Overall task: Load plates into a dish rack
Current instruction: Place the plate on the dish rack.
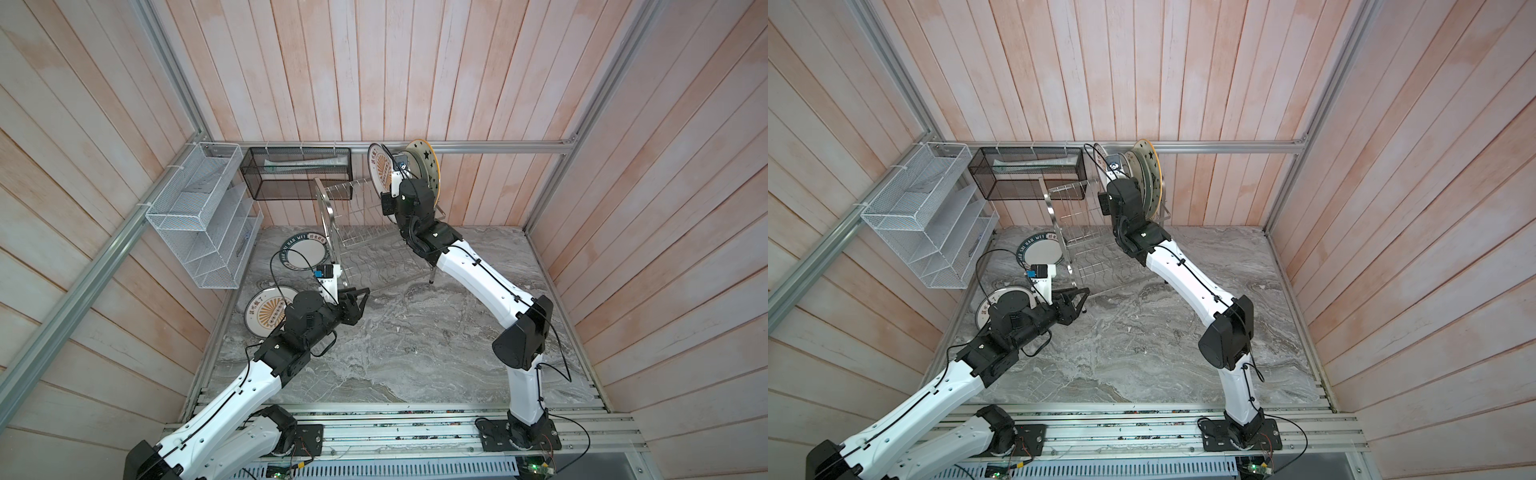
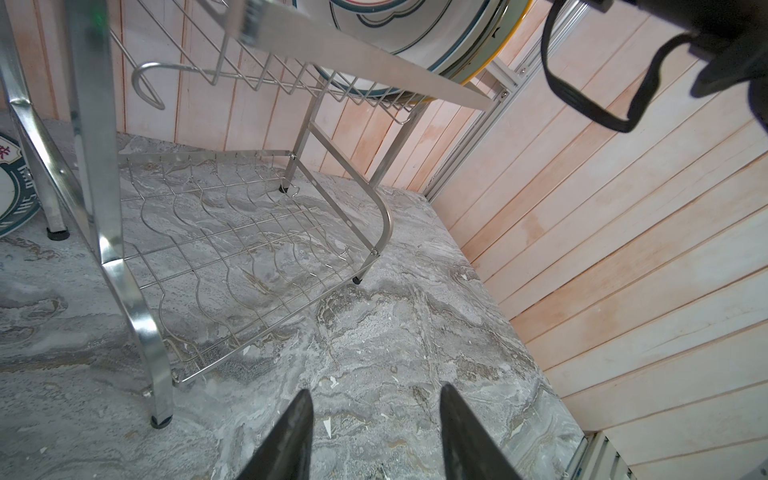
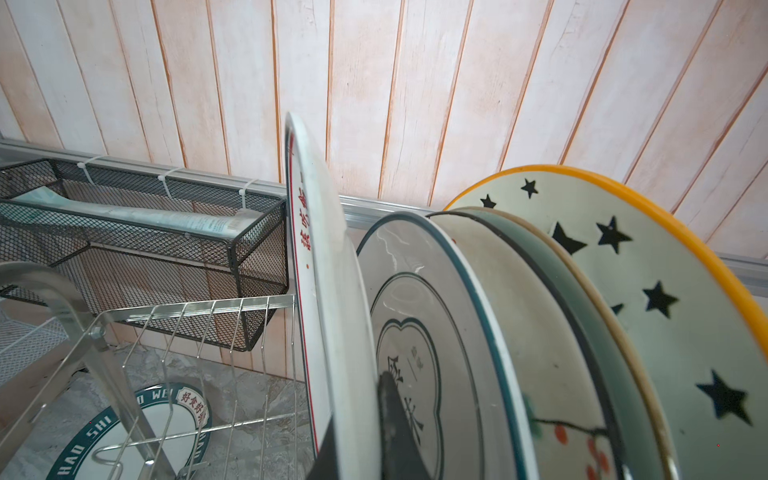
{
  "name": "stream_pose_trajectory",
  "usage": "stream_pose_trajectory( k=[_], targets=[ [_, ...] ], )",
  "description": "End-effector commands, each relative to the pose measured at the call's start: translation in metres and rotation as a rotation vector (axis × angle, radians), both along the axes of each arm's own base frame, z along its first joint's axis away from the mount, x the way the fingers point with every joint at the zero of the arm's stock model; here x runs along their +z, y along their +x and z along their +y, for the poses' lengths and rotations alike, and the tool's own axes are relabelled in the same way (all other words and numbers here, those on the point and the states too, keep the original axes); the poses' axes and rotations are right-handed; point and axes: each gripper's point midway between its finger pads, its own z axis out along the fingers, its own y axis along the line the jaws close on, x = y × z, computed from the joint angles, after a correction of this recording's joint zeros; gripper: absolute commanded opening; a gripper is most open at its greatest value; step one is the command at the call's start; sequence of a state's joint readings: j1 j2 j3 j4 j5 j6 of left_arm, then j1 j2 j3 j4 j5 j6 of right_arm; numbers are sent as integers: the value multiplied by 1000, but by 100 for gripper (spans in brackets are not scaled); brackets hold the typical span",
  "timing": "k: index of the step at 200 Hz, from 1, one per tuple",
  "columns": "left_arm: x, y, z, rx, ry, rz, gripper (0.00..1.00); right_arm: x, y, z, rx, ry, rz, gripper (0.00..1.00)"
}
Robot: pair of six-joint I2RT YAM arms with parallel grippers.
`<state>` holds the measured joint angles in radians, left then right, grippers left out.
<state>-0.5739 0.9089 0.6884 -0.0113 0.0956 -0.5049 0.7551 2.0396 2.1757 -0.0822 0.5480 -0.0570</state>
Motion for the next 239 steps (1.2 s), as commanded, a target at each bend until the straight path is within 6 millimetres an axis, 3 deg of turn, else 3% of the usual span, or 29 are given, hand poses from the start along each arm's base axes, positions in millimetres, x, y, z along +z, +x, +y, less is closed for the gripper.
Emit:
stream_pose_trajectory(
  k=[1, 129, 239],
  targets=[
    [0, 0, 5, 21, -3, -11, 50, 9, -2, 1, -13, 13, -18, 0],
    [-2, -1, 6, 21, -14, -11, 50, -17, -3, 3, -7, -14, 31, 0],
    [-1, -1, 7, 24, -17, -13, 50, -22, -6, 1, -6, -20, 38, 0]
  ],
)
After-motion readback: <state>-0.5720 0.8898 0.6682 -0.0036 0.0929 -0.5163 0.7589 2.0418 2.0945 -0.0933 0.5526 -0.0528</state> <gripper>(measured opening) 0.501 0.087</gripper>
